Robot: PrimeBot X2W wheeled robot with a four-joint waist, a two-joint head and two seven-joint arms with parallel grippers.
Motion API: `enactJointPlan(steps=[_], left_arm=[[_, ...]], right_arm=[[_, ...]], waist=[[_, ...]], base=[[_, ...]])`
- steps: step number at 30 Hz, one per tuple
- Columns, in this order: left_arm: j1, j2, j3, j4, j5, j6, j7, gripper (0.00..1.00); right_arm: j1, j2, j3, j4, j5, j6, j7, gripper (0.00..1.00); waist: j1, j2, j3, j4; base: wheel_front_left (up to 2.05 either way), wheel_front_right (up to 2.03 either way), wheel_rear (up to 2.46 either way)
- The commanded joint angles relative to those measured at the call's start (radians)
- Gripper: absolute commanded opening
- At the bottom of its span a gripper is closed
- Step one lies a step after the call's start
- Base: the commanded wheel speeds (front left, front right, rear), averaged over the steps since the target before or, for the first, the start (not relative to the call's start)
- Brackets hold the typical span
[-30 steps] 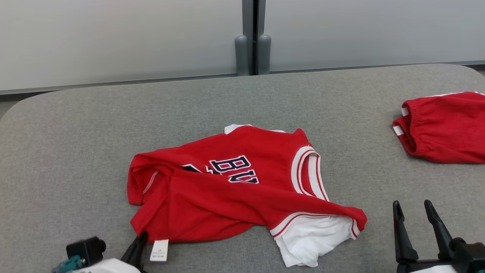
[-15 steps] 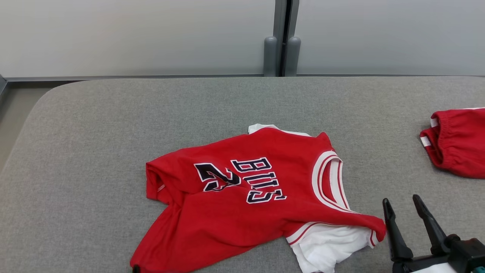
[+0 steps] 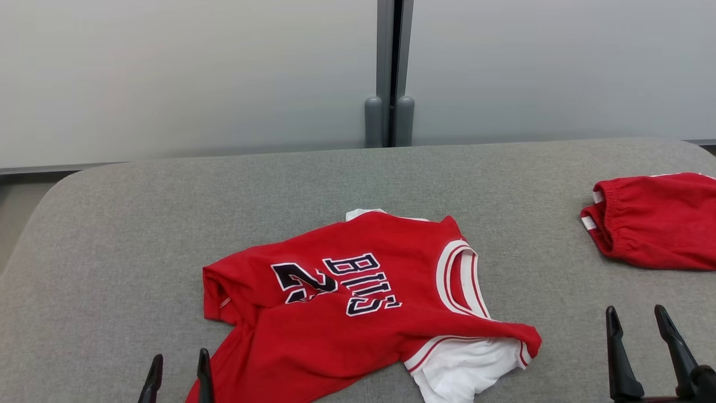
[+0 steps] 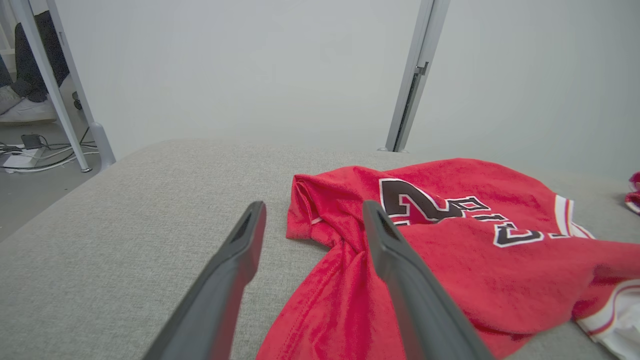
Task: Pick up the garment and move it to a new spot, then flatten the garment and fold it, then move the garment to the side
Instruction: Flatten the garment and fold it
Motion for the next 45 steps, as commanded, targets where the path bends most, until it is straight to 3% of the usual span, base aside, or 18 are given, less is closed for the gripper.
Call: enactJointPlan(steps=[1, 6, 14, 20, 24, 28, 31, 36, 45], left_arm=[[-0.001, -0.002, 0.013, 0.016, 0.025, -0.024, -0.004, 1.0], [-0.015, -0.019, 0.045, 0.094, 0.09, -0.12, -0.004, 1.0], [-0.032, -0.034, 0.108, 0.117, 0.119, -0.173, -0.004, 1.0], [-0.041, -0.037, 0.124, 0.107, 0.111, -0.182, -0.004, 1.0], [-0.017, -0.037, 0.136, 0.125, 0.091, -0.162, -0.004, 1.0], [-0.007, -0.035, 0.118, 0.189, 0.105, -0.153, -0.002, 1.0], [-0.042, -0.02, 0.112, 0.234, 0.105, -0.156, 0.038, 1.0], [-0.092, 0.006, 0.092, 0.276, 0.095, -0.182, 0.137, 1.0], [-0.152, 0.016, 0.07, 0.301, 0.07, -0.21, 0.198, 1.0]], right_arm=[[0.015, -0.006, -0.009, 0.006, -0.008, 0.0, 0.0, 1.0], [0.031, -0.005, -0.017, 0.019, -0.036, 0.0, 0.0, 1.0], [0.031, -0.005, -0.01, 0.04, -0.023, 0.0, 0.0, 1.0], [0.015, -0.005, 0.004, 0.033, -0.027, 0.0, 0.0, 1.0], [0.035, -0.003, 0.108, 0.086, 0.024, 0.0, 0.0, 1.0], [0.014, -0.023, 0.249, 0.169, 0.085, 0.0, 0.105, 1.0], [-0.003, -0.02, 0.299, 0.195, 0.152, 0.0, 0.184, 1.0], [-0.047, -0.015, 0.288, 0.231, 0.197, 0.0, 0.256, 1.0], [-0.123, -0.005, 0.299, 0.298, 0.25, 0.0, 0.291, 1.0]], waist=[[0.0, -0.0001, -0.012, -0.011], [0.0, -0.0001, -0.024, -0.022], [0.0, -0.0001, -0.027, -0.02], [0.0, -0.0001, -0.025, -0.012], [0.0, -0.0001, -0.026, -0.009], [0.0, -0.0001, -0.017, 0.002], [0.0, -0.0001, 0.002, 0.018], [0.0, -0.0001, 0.061, 0.04], [0.0, -0.0001, 0.123, 0.051]], base=[[0.0, 0.0, 0.0], [0.0, 0.0, 0.0], [0.0, 0.0, 0.0], [0.0, 0.0, 0.0], [0.0, 0.0, 0.0], [0.0, 0.0, 0.0], [0.0, 0.0, 0.0], [0.0, 0.0, 0.0], [0.0, 0.0, 0.0]])
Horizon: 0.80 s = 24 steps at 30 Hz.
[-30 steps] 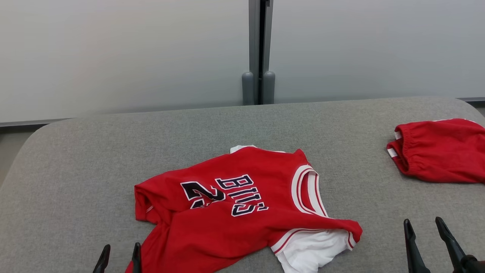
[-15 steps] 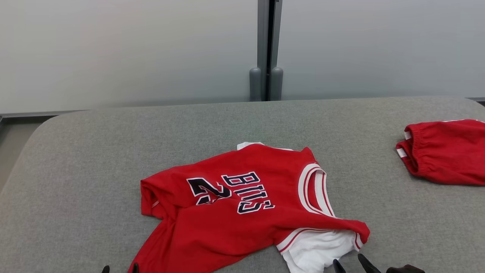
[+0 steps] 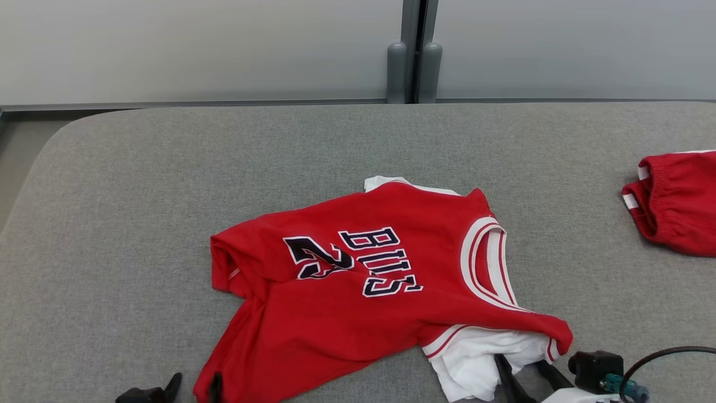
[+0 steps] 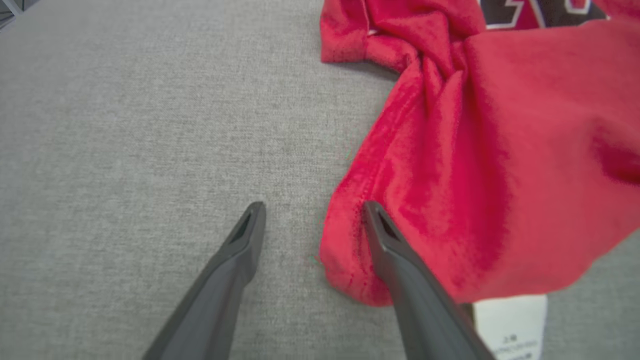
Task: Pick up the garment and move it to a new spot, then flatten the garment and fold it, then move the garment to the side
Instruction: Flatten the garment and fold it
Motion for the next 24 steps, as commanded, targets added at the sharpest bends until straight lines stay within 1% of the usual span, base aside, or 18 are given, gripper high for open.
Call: enactJointPlan(steps=[1, 4, 7, 11, 15, 16, 17, 18, 19, 21, 22, 24], left_arm=[[-0.019, 0.001, -0.005, 0.0, -0.006, -0.01, 0.006, 1.0], [-0.004, 0.003, -0.022, -0.01, -0.035, -0.028, 0.03, 1.0], [0.011, 0.006, -0.038, -0.041, -0.064, -0.042, 0.049, 1.0], [0.021, 0.014, -0.065, -0.059, -0.096, -0.049, 0.077, 1.0], [0.015, 0.025, -0.087, -0.048, -0.118, -0.053, 0.1, 1.0], [0.018, 0.026, -0.097, -0.041, -0.122, -0.055, 0.114, 0.62], [0.02, 0.026, -0.104, -0.04, -0.135, -0.057, 0.123, 0.41], [0.026, 0.021, -0.105, -0.041, -0.157, -0.058, 0.136, 0.0], [0.033, 0.025, -0.117, -0.046, -0.168, -0.059, 0.151, 0.0], [0.048, 0.024, -0.119, -0.081, -0.224, -0.061, 0.179, 0.0], [0.055, 0.028, -0.117, -0.115, -0.253, -0.06, 0.194, 0.0], [0.072, 0.029, -0.101, -0.222, -0.333, -0.06, 0.224, 0.0]], right_arm=[[-0.003, 0.001, 0.012, 0.014, 0.008, 0.0, 0.013, 1.0], [-0.011, 0.001, 0.044, 0.017, 0.035, 0.0, 0.016, 1.0], [-0.013, -0.008, 0.051, 0.019, 0.053, 0.0, 0.011, 1.0], [-0.02, -0.018, 0.075, 0.023, 0.065, 0.0, 0.022, 1.0], [-0.026, -0.028, 0.094, 0.02, 0.082, 0.0, 0.027, 1.0], [-0.029, -0.03, 0.107, 0.015, 0.09, 0.0, 0.025, 0.45], [-0.029, -0.029, 0.109, 0.009, 0.111, 0.0, 0.02, 0.02], [-0.029, -0.031, 0.119, -0.003, 0.133, 0.0, 0.018, 0.0], [-0.028, -0.041, 0.127, -0.018, 0.154, 0.0, 0.02, 0.0], [-0.02, -0.072, 0.126, -0.069, 0.199, 0.0, 0.02, 0.0], [-0.011, -0.085, 0.134, -0.114, 0.226, 0.0, 0.027, 0.0], [0.018, -0.117, 0.141, -0.248, 0.303, 0.001, 0.05, 0.0]], waist=[[0.0, 0.0, 0.005, 0.002], [0.0, 0.0, 0.006, 0.004], [0.0, 0.0, 0.01, 0.008], [0.0, 0.0, 0.012, 0.011], [0.0, 0.0, 0.012, 0.011], [0.0, 0.0, 0.009, 0.009], [0.0, 0.0, 0.005, 0.006], [0.0, 0.0, 0.001, 0.004], [0.0, 0.0, -0.004, 0.002], [0.0, 0.0, -0.017, -0.002], [0.0, 0.0, -0.023, -0.003], [0.0, 0.0, -0.033, -0.008]], base=[[0.0, 0.0, 0.0], [0.0, 0.0, 0.0], [0.0, 0.0, 0.0], [0.0, 0.0, 0.0], [0.0, 0.0, 0.0], [0.0, 0.0, 0.0], [0.0, 0.0, 0.0], [0.0, 0.0, 0.0], [0.0, 0.0, 0.0], [0.0, 0.0, 0.0], [0.0, 0.0, 0.0], [0.0, 0.0, 0.0]])
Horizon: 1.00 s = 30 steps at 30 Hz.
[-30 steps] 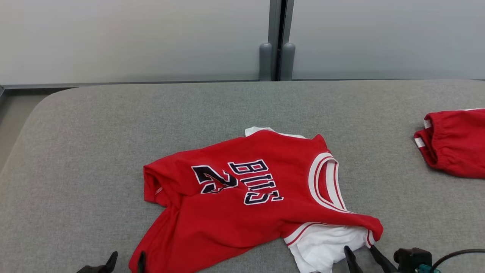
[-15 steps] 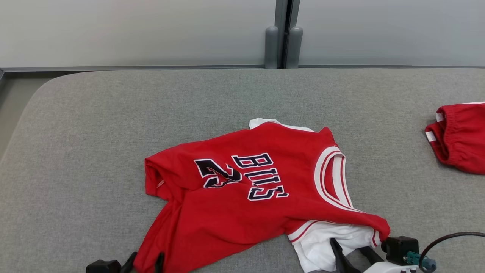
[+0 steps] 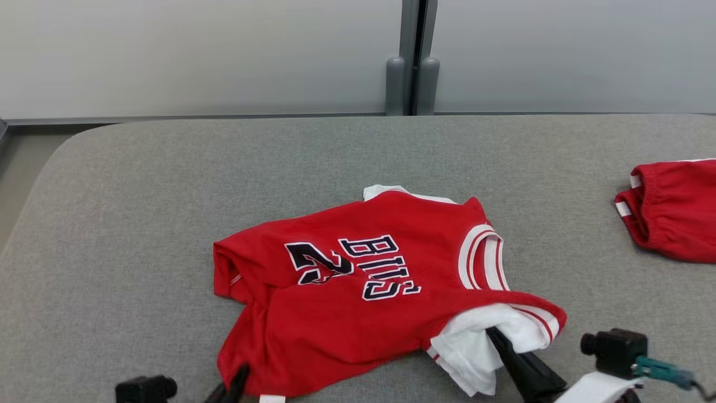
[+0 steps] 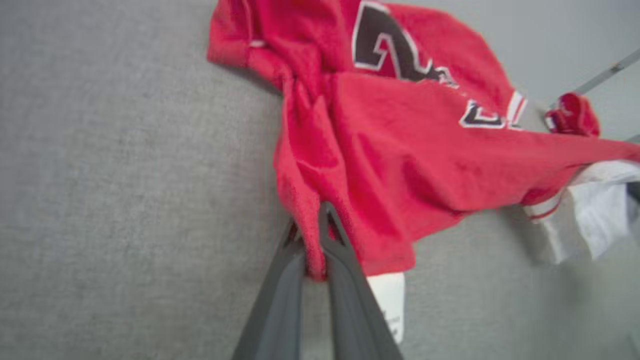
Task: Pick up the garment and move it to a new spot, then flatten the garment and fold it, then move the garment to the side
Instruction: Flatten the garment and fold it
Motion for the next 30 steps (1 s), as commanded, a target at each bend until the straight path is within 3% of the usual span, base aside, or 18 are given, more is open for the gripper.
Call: enactJointPlan(steps=[1, 3, 4, 7, 10, 13, 17, 18, 22, 26, 30], left_arm=[[0.003, 0.014, 0.007, -0.07, -0.032, -0.005, 0.015, 0.0], [0.032, 0.019, 0.036, -0.235, -0.108, -0.003, 0.043, 0.0], [0.044, 0.033, 0.064, -0.419, -0.151, 0.016, 0.085, 0.0], [0.002, 0.042, 0.099, -0.673, -0.212, 0.059, 0.153, 0.0], [-0.108, 0.055, 0.125, -0.823, -0.248, 0.112, 0.226, 0.0], [-0.302, 0.082, 0.154, -0.854, -0.282, 0.161, 0.302, 0.0], [-0.639, 0.118, 0.151, -0.724, -0.299, 0.225, 0.409, 0.0], [-0.639, 0.118, 0.151, -0.724, -0.299, 0.225, 0.409, 0.0], [-1.004, 0.119, 0.114, -0.471, -0.27, 0.26, 0.451, 0.0], [-1.345, 0.088, 0.097, -0.161, -0.196, 0.279, 0.37, 0.0], [-1.603, 0.083, 0.073, 0.124, -0.089, 0.233, 0.173, 0.0]], right_arm=[[0.02, -0.033, 0.002, -0.08, 0.035, 0.002, 0.018, 0.0], [0.045, -0.113, -0.028, -0.272, 0.098, 0.001, 0.058, 0.0], [0.054, -0.184, -0.105, -0.443, 0.131, 0.001, 0.084, 0.0], [0.027, -0.25, -0.253, -0.628, 0.183, 0.002, 0.149, 0.0], [-0.054, -0.293, -0.393, -0.717, 0.255, 0.002, 0.236, 0.0], [-0.197, -0.318, -0.505, -0.702, 0.33, 0.002, 0.332, 0.0], [-0.471, -0.338, -0.57, -0.581, 0.385, 0.002, 0.476, 0.0], [-0.471, -0.338, -0.57, -0.581, 0.385, 0.002, 0.476, 0.0], [-0.827, -0.299, -0.53, -0.389, 0.363, 0.001, 0.612, 0.0], [-1.221, -0.175, -0.474, -0.15, 0.213, 0.001, 0.664, 0.0], [-1.523, -0.036, -0.445, 0.074, 0.06, 0.001, 0.564, 0.0]], waist=[[0.0, 0.0, -0.006, -0.007], [0.0, 0.0, -0.001, -0.018], [0.0, 0.0, 0.012, -0.031], [0.0, 0.0, 0.043, -0.045], [0.0, 0.0, 0.098, -0.049], [0.0, 0.0, 0.171, -0.046], [0.0, 0.0, 0.288, -0.03], [0.0, 0.0, 0.288, -0.03], [0.0, 0.0, 0.415, -0.023], [0.0, 0.0, 0.531, -0.021], [0.0, 0.0, 0.61, -0.031]], base=[[0.0, 0.0, 0.0], [0.0, 0.0, 0.0], [0.0, 0.0, 0.0], [0.0, 0.0, 0.0], [0.0, 0.0, 0.0], [0.0, 0.0, 0.0], [0.0, 0.0, 0.0], [0.0, 0.0, 0.0], [0.0, 0.0, 0.0], [0.0, 0.0, 0.0], [0.0, 0.0, 0.0]])
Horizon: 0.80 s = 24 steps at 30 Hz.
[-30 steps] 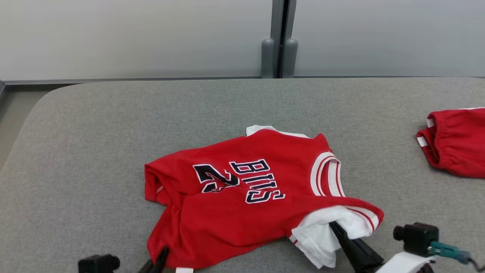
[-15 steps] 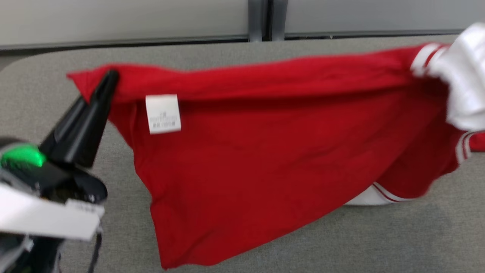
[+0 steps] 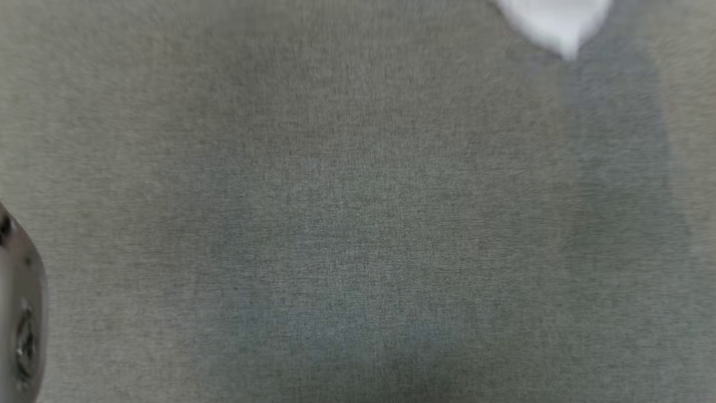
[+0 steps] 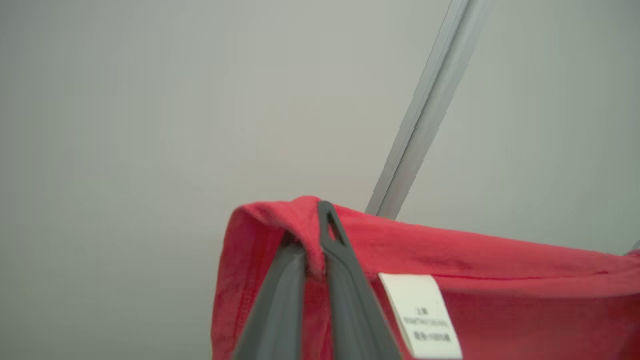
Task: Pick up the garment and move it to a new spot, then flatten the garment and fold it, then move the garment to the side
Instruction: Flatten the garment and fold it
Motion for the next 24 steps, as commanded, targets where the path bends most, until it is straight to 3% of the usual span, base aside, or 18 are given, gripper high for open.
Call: enactJointPlan(steps=[1, 3, 6, 12, 19, 24], left_arm=[[-0.044, -0.006, 0.001, 0.079, 0.022, -0.018, -0.078, 0.0], [-0.083, -0.019, -0.008, 0.195, 0.042, -0.053, -0.172, 0.0], [-0.08, -0.037, -0.013, 0.318, 0.034, -0.116, -0.27, 0.0], [0.199, -0.054, -0.039, 0.453, 0.016, -0.216, -0.425, 0.0], [0.723, -0.071, -0.059, 0.423, -0.06, -0.244, -0.509, 0.0], [1.055, -0.095, -0.038, 0.268, -0.126, -0.229, -0.529, 0.0]], right_arm=[[-0.04, 0.015, 0.018, 0.052, -0.032, 0.0, -0.045, 0.0], [-0.08, 0.052, 0.051, 0.118, -0.026, 0.0, -0.095, 0.0], [-0.045, 0.055, 0.115, 0.152, 0.014, 0.0, -0.132, 0.0], [0.36, -0.05, 0.232, 0.052, 0.166, 0.0, -0.184, 0.0], [0.996, -0.152, 0.254, -0.163, 0.353, 0.001, -0.256, 0.0], [1.333, -0.139, 0.209, -0.278, 0.444, 0.001, -0.334, 0.0]], waist=[[0.0, 0.0, 0.098, -0.005], [0.0, 0.0, 0.108, -0.008], [0.0, 0.0, 0.123, -0.008], [0.0, 0.0, 0.055, -0.001], [0.0, 0.0, -0.13, -0.002], [0.0, 0.0, -0.282, -0.003]], base=[[0.0, 0.0, 0.0], [0.0, 0.0, 0.0], [0.0, 0.0, 0.0], [0.0, 0.0, 0.0], [0.0, 0.0, 0.0], [0.0, 0.0, 0.0]])
